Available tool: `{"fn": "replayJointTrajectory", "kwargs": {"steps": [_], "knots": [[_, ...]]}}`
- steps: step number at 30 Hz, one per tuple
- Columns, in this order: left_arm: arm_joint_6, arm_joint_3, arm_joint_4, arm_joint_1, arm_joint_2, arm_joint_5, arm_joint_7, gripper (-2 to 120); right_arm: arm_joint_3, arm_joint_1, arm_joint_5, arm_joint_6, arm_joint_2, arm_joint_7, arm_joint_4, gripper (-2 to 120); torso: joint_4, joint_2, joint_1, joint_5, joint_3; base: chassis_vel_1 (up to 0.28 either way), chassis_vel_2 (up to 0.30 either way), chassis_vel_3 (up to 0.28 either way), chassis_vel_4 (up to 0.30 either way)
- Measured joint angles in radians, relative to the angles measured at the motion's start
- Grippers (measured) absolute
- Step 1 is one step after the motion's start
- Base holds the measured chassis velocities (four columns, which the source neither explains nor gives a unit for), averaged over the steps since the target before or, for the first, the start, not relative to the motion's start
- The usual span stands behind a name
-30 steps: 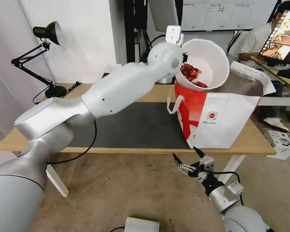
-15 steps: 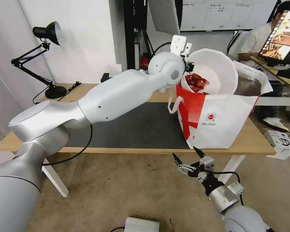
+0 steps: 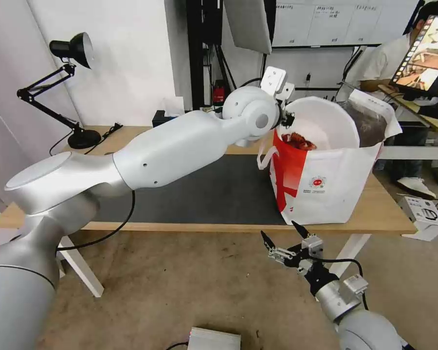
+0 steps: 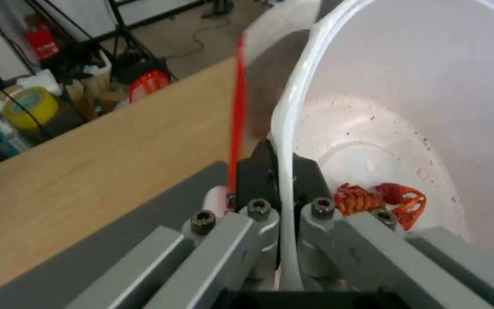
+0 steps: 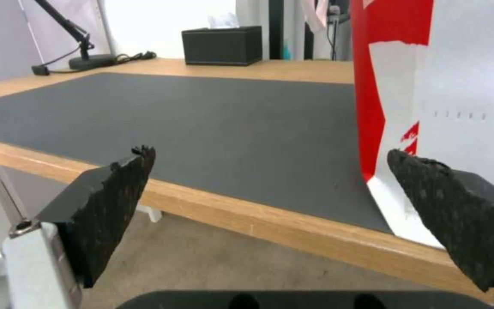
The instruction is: Pick up the trash from the table and place it into the takeout bag.
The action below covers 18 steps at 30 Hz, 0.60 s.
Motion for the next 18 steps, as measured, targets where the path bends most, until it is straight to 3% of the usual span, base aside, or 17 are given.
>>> {"fn": "replayJointTrajectory", "kwargs": {"steps": [4,12,18], "knots": [[0.016,0.000,-0.002,0.003,-0.006,0.002,-0.003,2,0.000,0.000,0.000,0.000,0.000,0.000,0.000,100,0.0000,0.000,0.000,0.0000,0.000,0.000,0.000,0.000,0.000],[0.005,-0.005,-0.016,0.014,-0.007,0.019,-0.005,30,0.000,0.000,0.000,0.000,0.000,0.000,0.000,100,0.0000,0.000,0.000,0.0000,0.000,0.000,0.000,0.000,0.000],[-0.061,-0.027,-0.033,0.020,0.011,0.038,-0.004,54,0.000,0.000,0.000,0.000,0.000,0.000,0.000,100,-0.0001,0.000,0.000,0.0000,0.000,0.000,0.000,0.000,0.000]]}}
